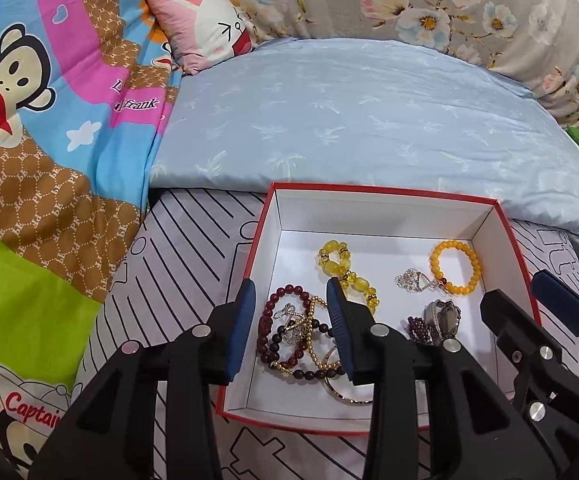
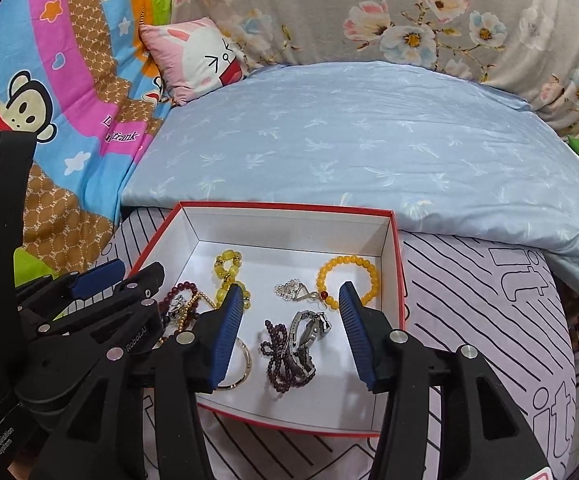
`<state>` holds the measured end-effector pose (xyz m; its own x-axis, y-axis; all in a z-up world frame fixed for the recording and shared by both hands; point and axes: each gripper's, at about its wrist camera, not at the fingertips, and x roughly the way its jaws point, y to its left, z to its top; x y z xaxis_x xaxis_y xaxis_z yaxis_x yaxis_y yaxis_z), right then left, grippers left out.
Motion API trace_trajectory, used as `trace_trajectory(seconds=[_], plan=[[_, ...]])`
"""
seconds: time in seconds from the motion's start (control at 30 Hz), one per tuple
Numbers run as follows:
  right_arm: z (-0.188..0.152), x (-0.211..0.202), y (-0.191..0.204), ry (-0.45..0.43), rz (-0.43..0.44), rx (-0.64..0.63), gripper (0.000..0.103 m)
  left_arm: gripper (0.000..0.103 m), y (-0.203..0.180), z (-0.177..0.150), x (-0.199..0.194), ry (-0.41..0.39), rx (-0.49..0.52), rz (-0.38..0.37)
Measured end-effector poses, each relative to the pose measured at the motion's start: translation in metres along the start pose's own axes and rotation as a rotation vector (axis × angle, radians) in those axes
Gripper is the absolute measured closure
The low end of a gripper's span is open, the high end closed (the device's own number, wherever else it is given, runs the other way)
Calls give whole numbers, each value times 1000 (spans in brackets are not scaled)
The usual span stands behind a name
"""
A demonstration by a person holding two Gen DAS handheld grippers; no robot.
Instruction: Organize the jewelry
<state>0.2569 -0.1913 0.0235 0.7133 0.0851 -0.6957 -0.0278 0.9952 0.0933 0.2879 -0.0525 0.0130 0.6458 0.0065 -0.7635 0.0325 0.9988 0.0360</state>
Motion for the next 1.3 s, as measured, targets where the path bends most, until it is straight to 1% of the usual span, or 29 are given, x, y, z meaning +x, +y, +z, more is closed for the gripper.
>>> trace_trajectory(seconds=[0.17, 0.27, 0.33, 0.5, 0.6, 0.87, 1.03, 1.17, 1.23, 1.3], plan=[[-4, -11, -1, -8, -14, 4, 50, 68, 1, -5, -12, -5, -5, -3], [-8, -18, -2, -9, -18, 2, 47, 65, 3, -8, -18, -8, -10, -2], [-10, -23, -2, -11, -19, 2, 47, 61, 4, -10, -22, -13, -12, 4], [-19, -34, -2, -11, -23, 6, 46, 60, 6, -15, -36, -22, -16, 6], [-25, -41, -1, -8, -26, 5, 46, 57, 6, -20, -45, -30, -18, 8], [-42, -57, 0, -2, -40, 4, 44, 53, 6, -36, -59, -23, -22, 19], [-50, -69, 1, -10, -49, 2, 42, 42, 9, -46, -70, -35, -36, 38], [-58, -77, -2, -11, -43, 19, 39, 37, 10, -54, -79, -39, -37, 47], [-63, -82, -4, -8, -41, 30, 38, 32, 10, -58, -83, -38, -38, 49], [-68, -85, -4, -9, -42, 35, 38, 30, 10, -63, -86, -37, -40, 51]])
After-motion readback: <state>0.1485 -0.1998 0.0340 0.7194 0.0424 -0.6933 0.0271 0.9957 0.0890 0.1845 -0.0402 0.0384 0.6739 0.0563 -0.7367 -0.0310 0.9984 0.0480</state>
